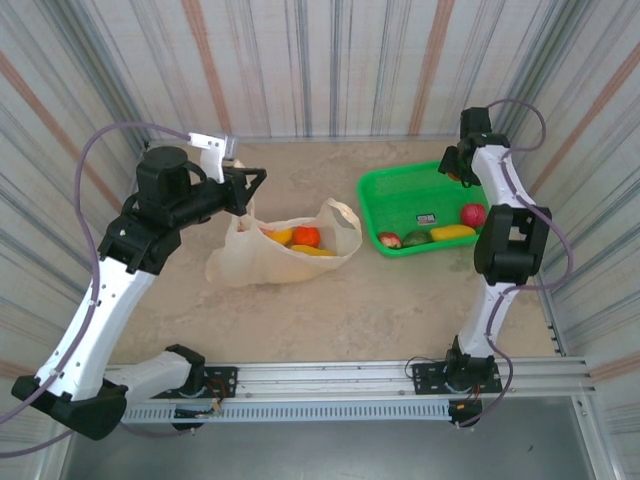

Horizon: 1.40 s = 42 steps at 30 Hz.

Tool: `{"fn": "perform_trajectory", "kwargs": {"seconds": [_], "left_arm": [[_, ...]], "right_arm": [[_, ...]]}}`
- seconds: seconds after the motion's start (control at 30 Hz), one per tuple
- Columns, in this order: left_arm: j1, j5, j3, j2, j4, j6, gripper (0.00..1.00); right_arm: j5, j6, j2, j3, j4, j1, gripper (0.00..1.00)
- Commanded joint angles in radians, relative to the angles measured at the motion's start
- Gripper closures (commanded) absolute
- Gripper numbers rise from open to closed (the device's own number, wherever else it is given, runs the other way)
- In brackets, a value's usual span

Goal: Place the fake fruits into the plastic bag and tie a complex knot

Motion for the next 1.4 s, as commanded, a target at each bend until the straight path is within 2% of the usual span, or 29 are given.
{"fn": "perform_trajectory", "kwargs": {"seconds": [0.0, 0.23, 0.43, 0.6, 0.7, 0.83, 1.0, 1.37], "left_arm": [[0.009, 0.02, 0.006, -0.017, 0.008, -0.016, 1.0], [0.013, 0.023, -0.001, -0.023, 0.008, -0.021, 1.0], [0.014, 0.024, -0.005, -0.021, 0.014, -0.022, 1.0], [0.015, 0.016, -0.009, -0.023, 0.011, -0.021, 1.0], [0.015, 0.009, -0.013, -0.027, 0.011, -0.022, 1.0], [0.015, 0.008, -0.015, -0.028, 0.01, -0.024, 1.0], [0.015, 0.009, -0.019, -0.032, 0.013, -0.025, 1.0], [0.015, -0.001, -0.021, -0.041, 0.01, -0.016, 1.0]], "right_arm": [[-0.08, 0.059, -0.16, -0.088, 0.075, 0.044, 0.36], [-0.218, 0.068, -0.466, -0.188, 0.14, 0.216, 0.37], [-0.29, -0.014, -0.615, -0.117, 0.119, 0.495, 0.38], [-0.387, -0.124, -0.708, -0.172, 0.189, 0.744, 0.36], [-0.346, -0.22, -0.744, -0.231, 0.201, 0.897, 0.35], [-0.28, -0.246, -0.727, -0.271, 0.162, 1.008, 0.35], [-0.233, -0.211, -0.684, -0.341, 0.19, 1.059, 0.36], [0.062, -0.087, -0.475, -0.312, 0.085, 1.029, 0.39]]}}
